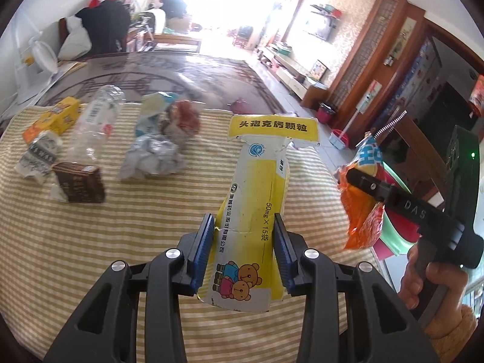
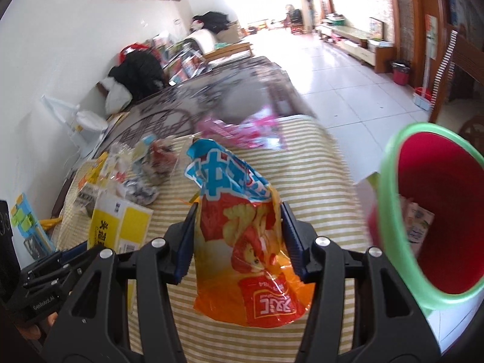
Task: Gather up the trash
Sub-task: 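Drop snack bag and yellow box into red bucket with both tools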
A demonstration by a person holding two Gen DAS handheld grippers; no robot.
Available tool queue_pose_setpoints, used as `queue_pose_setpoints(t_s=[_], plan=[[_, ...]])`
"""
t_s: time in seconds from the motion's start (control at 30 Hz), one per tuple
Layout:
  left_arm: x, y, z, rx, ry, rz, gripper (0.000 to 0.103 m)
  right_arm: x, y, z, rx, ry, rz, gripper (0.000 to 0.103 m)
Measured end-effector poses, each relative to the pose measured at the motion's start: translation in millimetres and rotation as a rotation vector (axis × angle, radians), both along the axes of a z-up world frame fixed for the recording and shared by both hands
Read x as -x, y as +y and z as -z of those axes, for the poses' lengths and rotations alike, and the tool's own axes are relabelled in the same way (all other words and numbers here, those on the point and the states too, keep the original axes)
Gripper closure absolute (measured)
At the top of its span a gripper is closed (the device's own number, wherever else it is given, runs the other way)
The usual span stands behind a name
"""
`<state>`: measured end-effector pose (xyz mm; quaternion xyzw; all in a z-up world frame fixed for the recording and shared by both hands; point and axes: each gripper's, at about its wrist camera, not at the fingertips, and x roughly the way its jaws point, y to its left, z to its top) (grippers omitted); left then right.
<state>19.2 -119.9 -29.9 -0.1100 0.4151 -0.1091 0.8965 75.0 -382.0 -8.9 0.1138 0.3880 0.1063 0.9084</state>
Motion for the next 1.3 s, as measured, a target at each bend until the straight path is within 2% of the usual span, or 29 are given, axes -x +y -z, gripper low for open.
queue_pose_setpoints(t_s=[0.17, 0.3, 0.57, 0.6, 0.63, 0.7, 0.83, 0.93, 1.07, 1.17, 1.3], plan=[[-1.8, -22.6, -0.5, 0.003, -0.009, 0.042, 0.067, 8.6, -52.4, -4.5, -0.042, -0.032, 0.143, 0.053], [-2.9, -40.6, 0.1, 0.005, -0.013, 0.074, 0.067, 16.5, -91.9, -6.7, -0.026, -0.054, 0.294, 0.052], [-2.8, -74.8, 0.3, 0.022, -0.022, 0.151, 0.066, 21.9, -120.7, 1.3, -0.017, -0.034, 0.435, 0.050], [-3.5, -77.8, 0.0, 0.024, -0.023, 0.159, 0.066, 21.4, -122.1, 1.4, -0.016, -0.034, 0.448, 0.044], [-3.8, -80.8, 0.1, 0.026, -0.023, 0.168, 0.066, 22.5, -125.6, 1.7, -0.011, -0.034, 0.468, 0.032], [-4.8, -87.8, 0.1, 0.030, -0.024, 0.185, 0.066, 28.2, -133.1, -0.8, -0.005, -0.051, 0.519, 0.021], [-9.4, -104.4, -3.5, 0.049, -0.027, 0.227, 0.066, 43.5, -151.7, -10.9, 0.040, -0.110, 0.676, 0.007], [-15.5, -125.9, -9.1, 0.053, -0.045, 0.271, 0.066, 60.5, -171.7, -13.7, 0.046, -0.141, 0.837, 0.005], [-27.5, -164.9, -13.9, 0.051, -0.056, 0.346, 0.066, 81.2, -193.9, -10.2, -0.005, -0.160, 0.999, 0.005], [-36.8, -196.3, -15.2, 0.049, -0.060, 0.396, 0.066, 88.3, -199.1, -10.4, 0.017, -0.173, 1.063, 0.005], [-41.3, -228.4, -19.3, 0.048, -0.068, 0.448, 0.066, 95.1, -197.5, -13.4, 0.107, -0.189, 1.120, 0.005]])
